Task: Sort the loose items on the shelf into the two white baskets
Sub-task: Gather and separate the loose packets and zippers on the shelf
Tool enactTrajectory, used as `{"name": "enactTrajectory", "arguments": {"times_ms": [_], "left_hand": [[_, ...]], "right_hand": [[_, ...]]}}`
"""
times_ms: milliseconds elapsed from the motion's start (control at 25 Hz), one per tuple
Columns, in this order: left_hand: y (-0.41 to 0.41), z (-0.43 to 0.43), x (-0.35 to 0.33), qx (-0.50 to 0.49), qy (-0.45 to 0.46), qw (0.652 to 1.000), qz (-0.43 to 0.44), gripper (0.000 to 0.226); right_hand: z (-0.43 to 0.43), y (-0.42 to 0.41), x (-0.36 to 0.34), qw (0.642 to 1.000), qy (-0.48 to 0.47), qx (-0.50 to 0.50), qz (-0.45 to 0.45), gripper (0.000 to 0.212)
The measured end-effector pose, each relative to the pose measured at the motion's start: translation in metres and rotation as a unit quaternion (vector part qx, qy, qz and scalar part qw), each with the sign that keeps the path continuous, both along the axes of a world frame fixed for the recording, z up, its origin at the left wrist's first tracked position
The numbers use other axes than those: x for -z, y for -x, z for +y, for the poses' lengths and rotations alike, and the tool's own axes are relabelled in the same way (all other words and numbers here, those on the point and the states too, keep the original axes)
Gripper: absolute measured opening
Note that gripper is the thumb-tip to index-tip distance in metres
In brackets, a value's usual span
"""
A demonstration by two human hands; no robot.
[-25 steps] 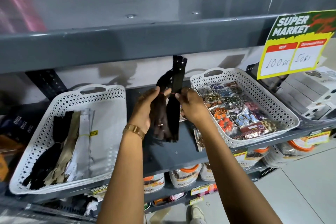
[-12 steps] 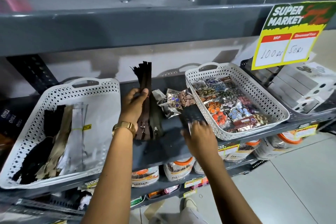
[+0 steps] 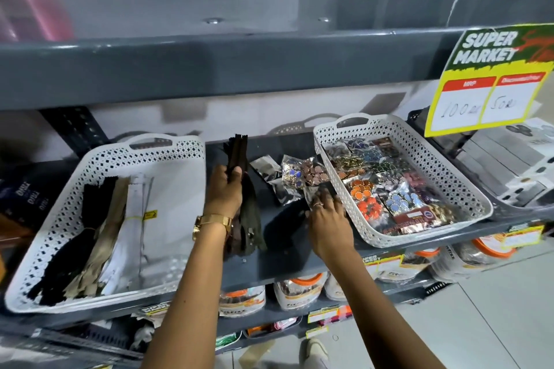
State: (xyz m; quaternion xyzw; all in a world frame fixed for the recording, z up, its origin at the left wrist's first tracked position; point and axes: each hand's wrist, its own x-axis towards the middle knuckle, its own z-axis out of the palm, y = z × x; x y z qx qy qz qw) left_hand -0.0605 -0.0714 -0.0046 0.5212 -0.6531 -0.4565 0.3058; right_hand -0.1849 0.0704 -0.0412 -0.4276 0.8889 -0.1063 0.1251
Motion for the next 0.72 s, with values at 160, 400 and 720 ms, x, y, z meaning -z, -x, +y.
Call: {"name": "enactTrajectory", "arguments": {"times_ms": [160,400,720], "left_hand": [[0.009,0.014,0.013,-0.024,0.03,0.998,-0.052,0.022],[0.021,0.033,0.046,0.017,0.168,0.903,-0.395,0.066],[0.021,0.018,0.048,-0.011,0.118,0.908,-0.401,0.077]], "right_hand": [[-0.005,-0.014,-0.013,0.994,0.089,-0.056,0.007,0.041],[-0.005,-0.01,-0.008,0.992,0.097,-0.085,-0.01,0.04],[-0.014,0.009,0.002,0.994,0.072,-0.084,-0.013,0.043]]}}
